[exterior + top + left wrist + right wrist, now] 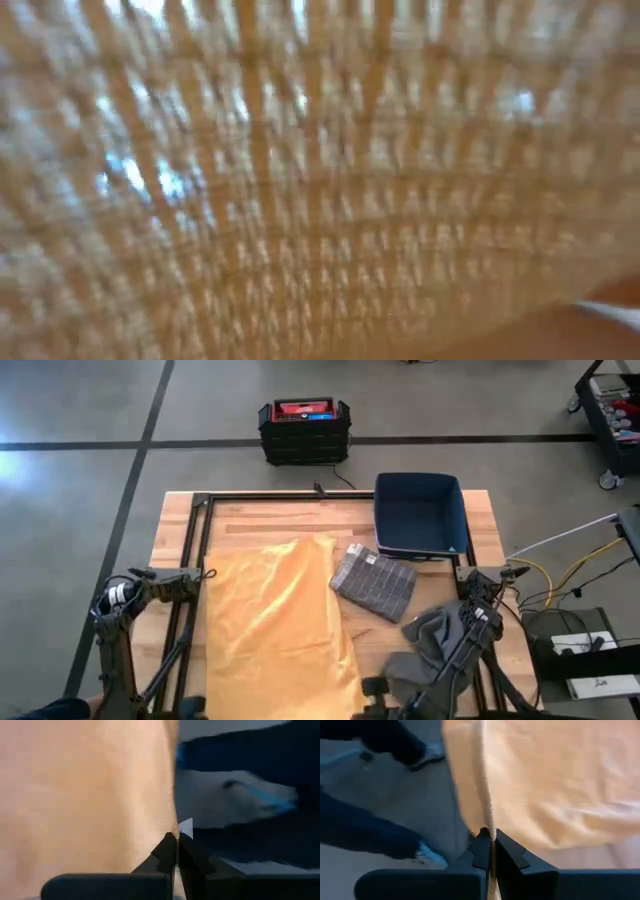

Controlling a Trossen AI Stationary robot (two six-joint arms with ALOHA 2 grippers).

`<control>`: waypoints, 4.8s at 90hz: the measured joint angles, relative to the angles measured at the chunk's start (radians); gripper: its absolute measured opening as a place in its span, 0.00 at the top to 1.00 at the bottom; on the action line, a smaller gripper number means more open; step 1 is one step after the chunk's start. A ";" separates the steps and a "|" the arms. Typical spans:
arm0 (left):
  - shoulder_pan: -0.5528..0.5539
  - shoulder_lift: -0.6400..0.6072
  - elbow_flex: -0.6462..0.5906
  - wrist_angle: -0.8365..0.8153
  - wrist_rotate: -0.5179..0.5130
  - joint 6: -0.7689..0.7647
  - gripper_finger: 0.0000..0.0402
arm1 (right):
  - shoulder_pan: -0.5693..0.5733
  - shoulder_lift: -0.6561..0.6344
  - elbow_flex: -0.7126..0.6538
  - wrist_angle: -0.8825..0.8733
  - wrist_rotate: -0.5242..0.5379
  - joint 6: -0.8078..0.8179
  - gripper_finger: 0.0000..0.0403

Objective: Fold towel
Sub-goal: Fold the yellow kitchen towel

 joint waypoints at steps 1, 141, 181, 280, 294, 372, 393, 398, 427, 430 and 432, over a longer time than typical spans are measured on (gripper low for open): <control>0.003 -0.002 0.001 -0.020 -0.005 -0.001 1.00 | -0.004 -0.001 0.000 -0.009 0.005 0.000 1.00; 0.349 -0.939 -0.940 -0.352 -0.223 -0.210 1.00 | -0.861 -0.015 -0.060 -0.062 0.177 -0.425 1.00; 0.441 -0.998 -1.030 -0.349 -0.279 -0.218 1.00 | -1.029 -0.014 -0.331 0.288 0.081 -0.562 1.00; 0.790 -1.024 -1.107 -0.351 -0.397 -0.190 1.00 | -1.112 -0.014 -0.447 0.518 0.014 -0.688 1.00; 0.847 -1.038 -1.107 -0.350 -0.388 -0.173 1.00 | -1.113 -0.014 -0.447 0.521 0.014 -0.688 1.00; 0.887 -1.047 -0.969 -0.301 -0.291 0.056 0.57 | -1.143 -0.022 -0.261 0.361 0.247 -0.736 0.42; 0.851 -1.015 -0.992 0.091 0.006 0.329 0.65 | -1.108 -0.113 -0.264 0.144 -0.291 -0.757 0.38; 0.821 -0.992 -1.018 0.181 0.074 0.335 0.67 | -1.076 -0.146 -0.327 0.142 -0.391 -0.772 0.38; 0.574 -0.779 -1.143 0.446 0.184 0.153 0.78 | -0.770 -0.316 -0.796 0.482 -0.310 -0.725 0.45; 0.557 -0.759 -1.145 0.477 0.178 0.142 0.79 | -0.749 -0.322 -0.834 0.530 -0.293 -0.702 0.46; 0.547 -0.744 -1.146 0.499 0.174 0.139 0.80 | -0.738 -0.325 -0.858 0.566 -0.289 -0.687 0.46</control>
